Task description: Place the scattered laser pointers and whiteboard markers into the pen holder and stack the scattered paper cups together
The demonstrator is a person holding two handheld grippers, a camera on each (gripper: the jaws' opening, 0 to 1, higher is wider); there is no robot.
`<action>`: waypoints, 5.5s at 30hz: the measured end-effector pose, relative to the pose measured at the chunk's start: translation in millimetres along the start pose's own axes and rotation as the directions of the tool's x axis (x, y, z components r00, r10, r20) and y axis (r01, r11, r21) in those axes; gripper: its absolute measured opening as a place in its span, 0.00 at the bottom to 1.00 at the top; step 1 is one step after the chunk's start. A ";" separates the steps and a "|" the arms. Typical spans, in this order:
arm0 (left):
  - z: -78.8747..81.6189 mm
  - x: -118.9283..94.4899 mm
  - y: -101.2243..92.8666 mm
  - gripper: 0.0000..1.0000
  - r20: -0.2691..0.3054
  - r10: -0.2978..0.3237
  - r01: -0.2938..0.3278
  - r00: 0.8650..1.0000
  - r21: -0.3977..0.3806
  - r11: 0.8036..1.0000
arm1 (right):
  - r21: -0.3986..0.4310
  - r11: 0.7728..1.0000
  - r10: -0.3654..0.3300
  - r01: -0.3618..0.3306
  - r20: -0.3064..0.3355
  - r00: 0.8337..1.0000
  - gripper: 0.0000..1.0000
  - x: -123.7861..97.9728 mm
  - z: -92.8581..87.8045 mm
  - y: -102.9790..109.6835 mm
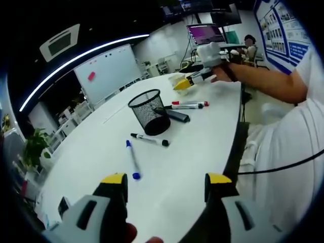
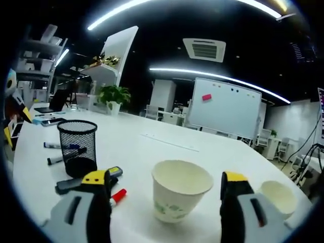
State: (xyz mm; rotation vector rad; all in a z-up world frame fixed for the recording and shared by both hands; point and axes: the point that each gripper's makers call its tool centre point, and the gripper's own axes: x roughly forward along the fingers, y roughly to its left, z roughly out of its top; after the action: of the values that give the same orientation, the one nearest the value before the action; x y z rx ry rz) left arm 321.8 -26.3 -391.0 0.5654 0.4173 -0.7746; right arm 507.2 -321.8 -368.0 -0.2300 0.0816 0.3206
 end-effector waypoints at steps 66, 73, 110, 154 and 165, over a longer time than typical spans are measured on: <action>-3.3 1.6 -1.6 0.61 -0.017 0.009 -0.009 1.000 0.000 1.000 | 0.190 0.982 -0.002 0.022 -0.101 0.995 0.77 18.0 -36.0 -9.5; -2.9 1.3 -2.7 0.61 -0.017 0.008 -0.008 1.000 0.001 1.000 | 0.192 0.981 -0.009 0.030 -0.106 0.994 0.76 15.7 -35.3 -9.7; -4.0 1.6 -0.1 0.61 -0.020 0.007 -0.007 1.000 0.004 1.000 | 0.181 0.983 -0.010 0.032 -0.124 0.992 0.57 22.8 -40.2 -10.6; 0.1 -1.9 0.7 0.61 -0.006 0.000 0.000 1.000 0.014 1.000 | 0.181 0.983 -0.007 0.028 -0.115 0.993 0.49 22.7 -40.1 -11.7; -0.5 -1.5 -0.2 0.61 -0.007 0.000 0.000 1.000 0.012 1.000 | 0.181 0.983 -0.010 0.032 -0.118 0.993 0.49 22.3 -40.5 -11.4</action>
State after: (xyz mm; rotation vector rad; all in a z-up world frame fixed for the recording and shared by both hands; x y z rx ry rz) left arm 320.6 -25.3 -390.7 0.5791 0.4196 -0.7753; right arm 530.2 -335.1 -407.5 -0.0672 0.2230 0.2767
